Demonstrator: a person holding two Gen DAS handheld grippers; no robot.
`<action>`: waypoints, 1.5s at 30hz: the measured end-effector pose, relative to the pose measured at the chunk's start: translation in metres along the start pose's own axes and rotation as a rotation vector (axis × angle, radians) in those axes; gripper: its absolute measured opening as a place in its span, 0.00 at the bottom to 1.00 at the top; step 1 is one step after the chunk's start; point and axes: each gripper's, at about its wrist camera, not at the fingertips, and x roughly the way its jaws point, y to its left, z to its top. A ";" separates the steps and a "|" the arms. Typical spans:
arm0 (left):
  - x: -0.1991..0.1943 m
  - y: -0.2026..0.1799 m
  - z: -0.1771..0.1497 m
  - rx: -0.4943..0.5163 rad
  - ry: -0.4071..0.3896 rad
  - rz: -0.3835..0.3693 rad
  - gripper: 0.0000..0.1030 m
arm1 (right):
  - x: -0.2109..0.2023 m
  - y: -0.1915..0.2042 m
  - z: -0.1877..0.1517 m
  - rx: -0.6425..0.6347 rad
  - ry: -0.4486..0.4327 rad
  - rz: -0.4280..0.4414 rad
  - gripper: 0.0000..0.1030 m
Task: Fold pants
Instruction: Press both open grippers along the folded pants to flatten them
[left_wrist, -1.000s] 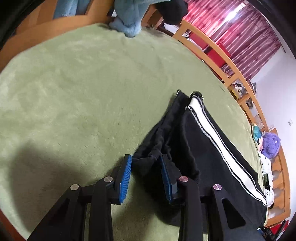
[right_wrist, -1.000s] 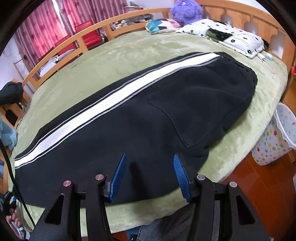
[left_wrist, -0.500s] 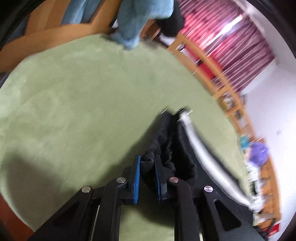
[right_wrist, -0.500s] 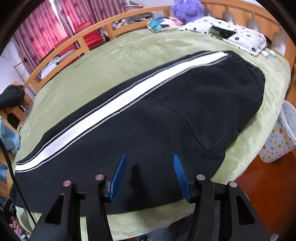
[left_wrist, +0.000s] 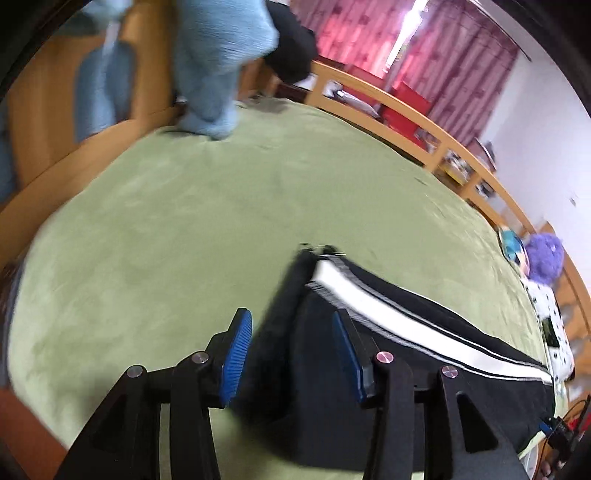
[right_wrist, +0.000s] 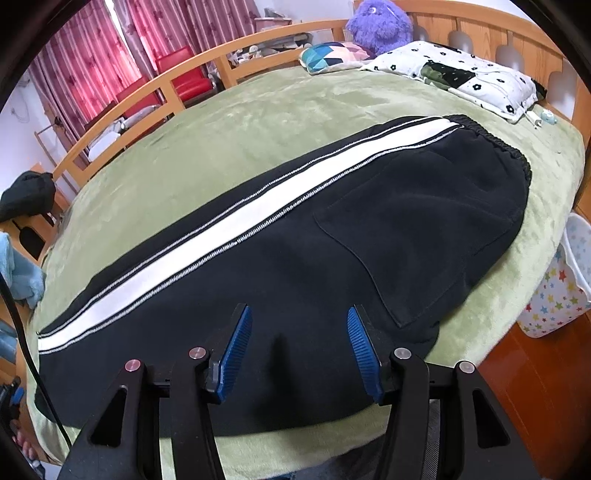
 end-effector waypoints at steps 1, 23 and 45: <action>0.012 -0.010 0.006 0.019 0.011 -0.004 0.42 | 0.002 0.000 0.002 0.002 0.002 0.005 0.52; 0.079 -0.030 0.056 -0.018 -0.054 -0.041 0.19 | 0.040 0.012 0.025 0.030 0.025 -0.036 0.52; 0.049 -0.066 -0.083 0.090 0.236 0.154 0.68 | 0.043 0.024 -0.043 -0.275 0.070 -0.025 0.65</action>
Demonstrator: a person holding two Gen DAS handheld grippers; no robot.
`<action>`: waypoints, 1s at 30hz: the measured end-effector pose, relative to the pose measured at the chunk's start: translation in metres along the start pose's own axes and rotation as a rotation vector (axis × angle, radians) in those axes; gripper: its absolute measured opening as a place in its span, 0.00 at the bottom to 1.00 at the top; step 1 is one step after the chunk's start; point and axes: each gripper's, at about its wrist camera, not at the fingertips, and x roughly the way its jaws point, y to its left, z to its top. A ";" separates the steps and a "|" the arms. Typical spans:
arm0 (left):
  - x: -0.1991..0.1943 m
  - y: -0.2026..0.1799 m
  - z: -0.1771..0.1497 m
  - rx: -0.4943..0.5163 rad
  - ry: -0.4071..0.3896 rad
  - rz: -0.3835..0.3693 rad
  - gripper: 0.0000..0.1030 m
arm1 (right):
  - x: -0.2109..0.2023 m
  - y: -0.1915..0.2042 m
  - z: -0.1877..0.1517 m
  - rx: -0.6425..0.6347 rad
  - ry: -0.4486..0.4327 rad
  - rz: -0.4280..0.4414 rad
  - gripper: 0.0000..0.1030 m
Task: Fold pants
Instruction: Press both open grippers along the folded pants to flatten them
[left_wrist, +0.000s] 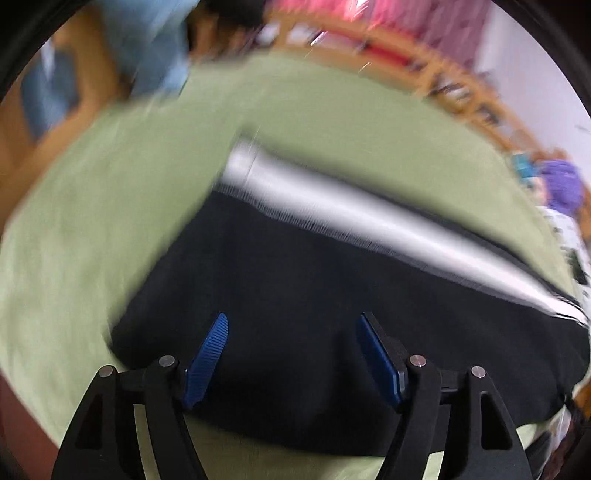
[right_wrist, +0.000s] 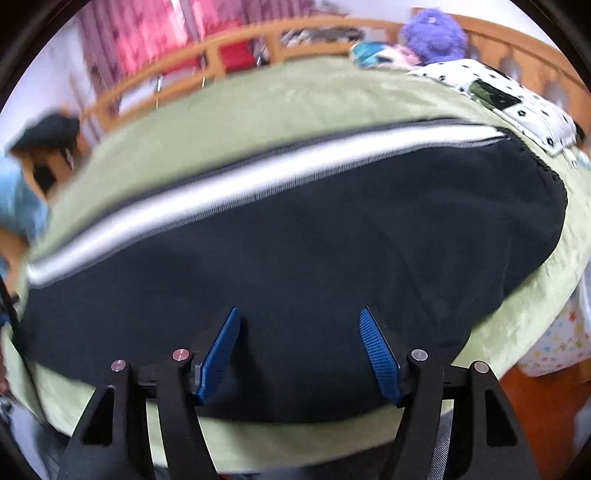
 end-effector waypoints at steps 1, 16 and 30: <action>0.006 0.002 -0.004 -0.026 0.030 0.006 0.67 | 0.003 0.002 -0.003 -0.025 0.012 -0.015 0.65; -0.050 -0.166 -0.045 0.200 -0.043 -0.188 0.68 | -0.049 -0.097 0.034 -0.041 -0.277 -0.137 0.65; -0.003 -0.224 -0.075 0.330 0.025 -0.097 0.68 | 0.035 -0.211 0.052 -0.034 -0.117 -0.172 0.58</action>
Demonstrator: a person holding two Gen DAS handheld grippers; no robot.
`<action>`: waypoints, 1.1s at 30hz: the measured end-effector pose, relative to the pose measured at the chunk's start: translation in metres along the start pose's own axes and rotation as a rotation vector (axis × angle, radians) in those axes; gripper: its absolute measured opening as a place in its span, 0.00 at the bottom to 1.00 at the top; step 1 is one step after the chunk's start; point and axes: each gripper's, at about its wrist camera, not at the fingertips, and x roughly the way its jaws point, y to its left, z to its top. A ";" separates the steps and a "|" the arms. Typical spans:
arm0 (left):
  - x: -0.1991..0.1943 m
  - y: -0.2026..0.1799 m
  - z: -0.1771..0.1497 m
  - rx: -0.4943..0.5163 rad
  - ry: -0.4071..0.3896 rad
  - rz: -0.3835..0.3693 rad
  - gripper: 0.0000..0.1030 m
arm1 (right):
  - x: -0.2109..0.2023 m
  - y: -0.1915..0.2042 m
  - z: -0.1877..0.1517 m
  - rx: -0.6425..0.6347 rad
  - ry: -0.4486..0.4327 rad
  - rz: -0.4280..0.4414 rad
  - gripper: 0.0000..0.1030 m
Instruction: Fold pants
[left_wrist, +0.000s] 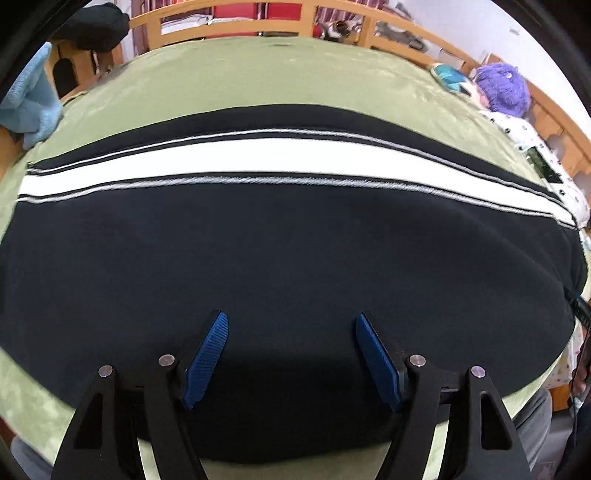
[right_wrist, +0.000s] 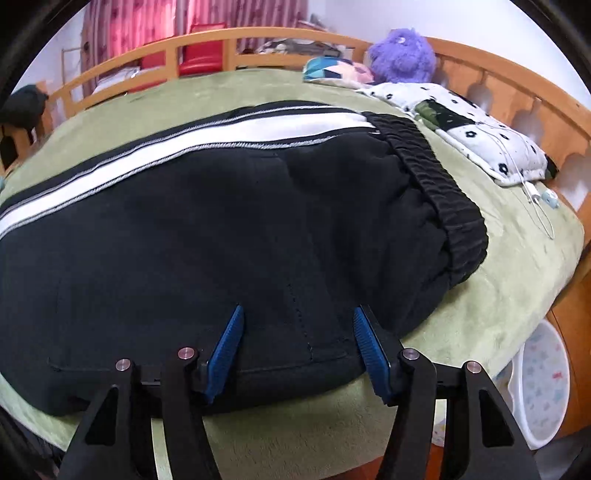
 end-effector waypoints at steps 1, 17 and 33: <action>-0.007 0.005 -0.001 -0.014 -0.006 -0.010 0.68 | 0.000 0.001 0.001 0.013 0.003 -0.011 0.58; -0.067 0.155 -0.029 -0.295 -0.161 0.159 0.72 | -0.069 0.055 -0.033 0.110 -0.054 0.062 0.66; -0.033 0.328 -0.062 -0.678 -0.265 -0.048 0.47 | -0.139 0.168 -0.038 0.185 -0.033 0.176 0.66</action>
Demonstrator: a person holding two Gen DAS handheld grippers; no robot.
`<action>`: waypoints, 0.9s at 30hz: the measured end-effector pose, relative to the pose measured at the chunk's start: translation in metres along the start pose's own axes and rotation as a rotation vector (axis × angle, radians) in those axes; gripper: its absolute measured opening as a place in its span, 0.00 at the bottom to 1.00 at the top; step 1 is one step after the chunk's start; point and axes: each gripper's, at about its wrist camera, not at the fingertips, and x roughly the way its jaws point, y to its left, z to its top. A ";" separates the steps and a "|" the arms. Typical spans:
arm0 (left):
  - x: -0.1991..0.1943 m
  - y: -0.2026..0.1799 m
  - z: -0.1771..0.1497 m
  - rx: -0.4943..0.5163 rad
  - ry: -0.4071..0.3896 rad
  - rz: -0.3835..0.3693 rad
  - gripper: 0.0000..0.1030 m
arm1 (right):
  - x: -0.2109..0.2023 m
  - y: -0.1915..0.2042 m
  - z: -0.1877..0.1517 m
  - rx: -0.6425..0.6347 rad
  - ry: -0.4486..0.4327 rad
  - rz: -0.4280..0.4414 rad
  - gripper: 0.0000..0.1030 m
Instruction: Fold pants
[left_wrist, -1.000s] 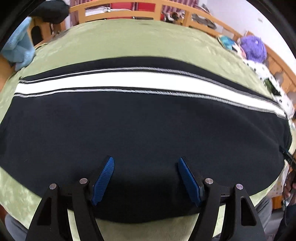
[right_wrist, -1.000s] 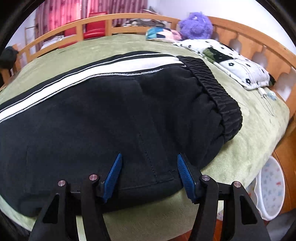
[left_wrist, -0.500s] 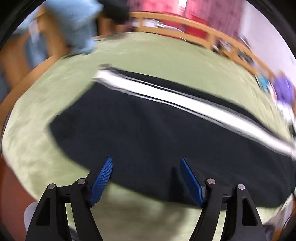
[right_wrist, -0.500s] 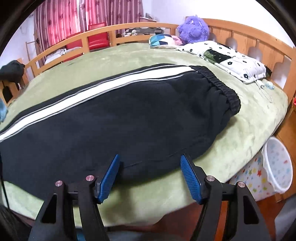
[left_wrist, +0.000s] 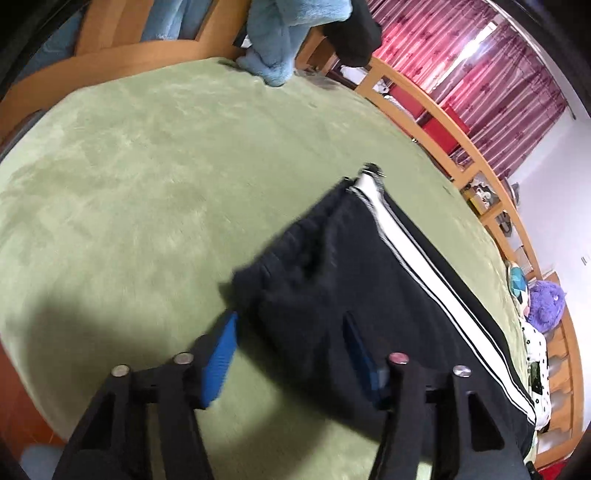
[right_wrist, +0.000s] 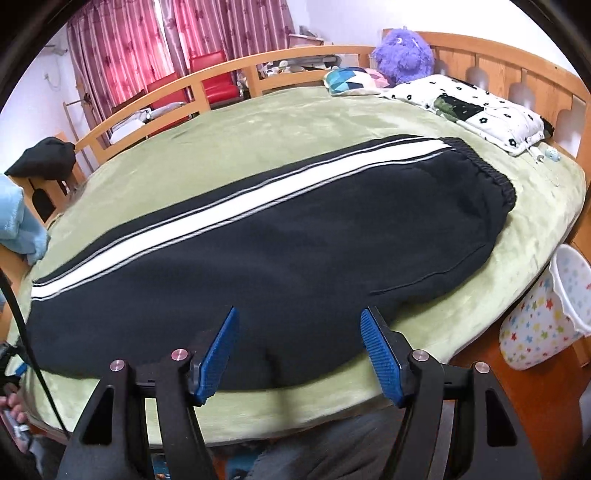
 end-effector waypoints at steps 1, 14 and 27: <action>0.006 0.004 0.005 -0.006 0.004 0.004 0.42 | -0.001 0.006 0.000 0.002 -0.001 0.003 0.66; 0.017 0.003 0.009 -0.039 0.021 -0.039 0.42 | -0.015 0.061 -0.012 -0.031 0.014 -0.016 0.66; -0.082 -0.133 0.025 0.267 -0.179 -0.088 0.20 | -0.036 0.047 0.032 -0.099 -0.038 0.117 0.66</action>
